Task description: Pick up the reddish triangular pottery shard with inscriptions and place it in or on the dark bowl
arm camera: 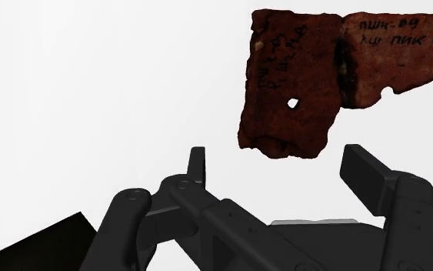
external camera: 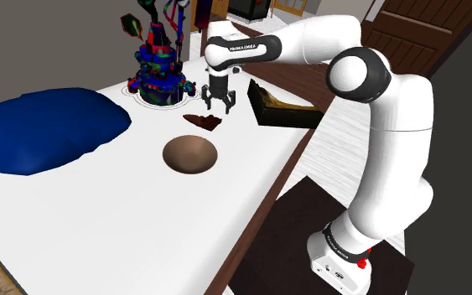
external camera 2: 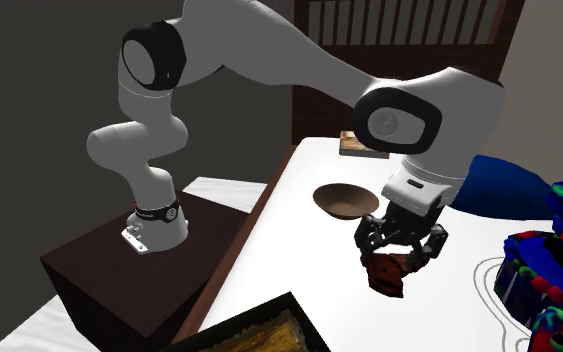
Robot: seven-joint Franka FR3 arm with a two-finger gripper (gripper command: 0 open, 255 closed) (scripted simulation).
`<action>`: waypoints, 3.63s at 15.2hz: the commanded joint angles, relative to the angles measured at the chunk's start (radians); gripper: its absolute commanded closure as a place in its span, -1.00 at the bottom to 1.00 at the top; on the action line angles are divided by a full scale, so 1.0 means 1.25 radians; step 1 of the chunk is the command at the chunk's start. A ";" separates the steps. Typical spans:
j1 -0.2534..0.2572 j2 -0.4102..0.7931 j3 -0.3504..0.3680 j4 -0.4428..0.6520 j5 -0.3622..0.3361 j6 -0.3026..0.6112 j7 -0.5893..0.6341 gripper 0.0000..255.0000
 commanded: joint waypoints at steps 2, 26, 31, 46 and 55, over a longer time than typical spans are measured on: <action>-0.058 0.026 0.030 0.010 0.071 0.045 -0.102 -1.00; -0.057 0.043 0.027 -0.036 0.065 0.107 -0.098 1.00; -0.058 0.020 0.031 -0.017 0.071 0.066 -0.099 1.00; -0.058 -0.025 0.041 0.076 0.085 -0.070 -0.099 1.00; -0.052 -0.187 0.076 -0.140 0.131 -0.007 -0.048 1.00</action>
